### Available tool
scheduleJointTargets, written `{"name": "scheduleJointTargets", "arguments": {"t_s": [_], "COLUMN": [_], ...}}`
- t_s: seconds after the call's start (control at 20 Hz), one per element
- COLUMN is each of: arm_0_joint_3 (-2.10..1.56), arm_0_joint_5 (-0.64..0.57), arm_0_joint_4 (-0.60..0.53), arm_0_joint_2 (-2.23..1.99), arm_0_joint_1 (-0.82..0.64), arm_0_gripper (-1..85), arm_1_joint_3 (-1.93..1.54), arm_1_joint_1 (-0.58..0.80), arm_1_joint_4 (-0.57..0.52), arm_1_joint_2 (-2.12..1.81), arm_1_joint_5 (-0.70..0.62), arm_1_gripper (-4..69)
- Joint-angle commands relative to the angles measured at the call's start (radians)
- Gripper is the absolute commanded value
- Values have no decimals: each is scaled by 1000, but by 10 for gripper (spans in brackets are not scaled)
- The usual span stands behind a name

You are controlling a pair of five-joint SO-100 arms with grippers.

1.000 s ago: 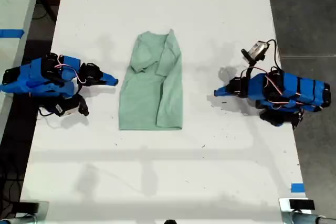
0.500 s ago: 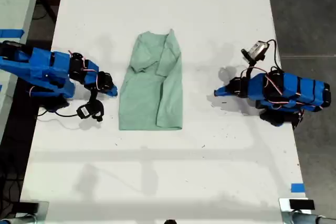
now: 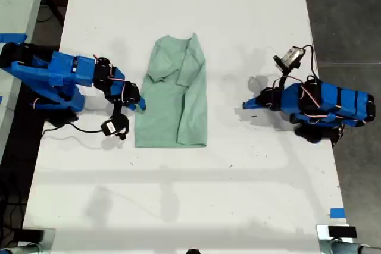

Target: Fold t shirt

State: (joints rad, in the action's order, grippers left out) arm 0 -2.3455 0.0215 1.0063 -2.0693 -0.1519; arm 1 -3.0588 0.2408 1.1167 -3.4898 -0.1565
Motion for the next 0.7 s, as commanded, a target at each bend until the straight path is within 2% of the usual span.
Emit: {"name": "scheduleJointTargets", "arguments": {"t_s": [0.0,0.2,0.4,0.45,0.55,0.65], "arm_0_joint_3": [84,72,75,75,75,75], "arm_0_joint_5": [44,137,137,138,140,135], "arm_0_joint_4": [29,37,5,-15,-26,-28], "arm_0_joint_2": [52,95,175,212,264,261], "arm_0_joint_1": [20,23,5,2,-18,-29], "arm_0_gripper": [173,168,166,143,-1,-1], "arm_1_joint_3": [-55,-55,-55,-55,-55,-55], "arm_1_joint_1": [11,8,6,6,6,6], "arm_1_joint_4": [2,2,2,2,2,2], "arm_1_joint_2": [-17,-17,-17,-17,-17,-17], "arm_1_joint_5": [9,9,9,9,9,9], "arm_1_gripper": [15,15,15,15,15,15]}}
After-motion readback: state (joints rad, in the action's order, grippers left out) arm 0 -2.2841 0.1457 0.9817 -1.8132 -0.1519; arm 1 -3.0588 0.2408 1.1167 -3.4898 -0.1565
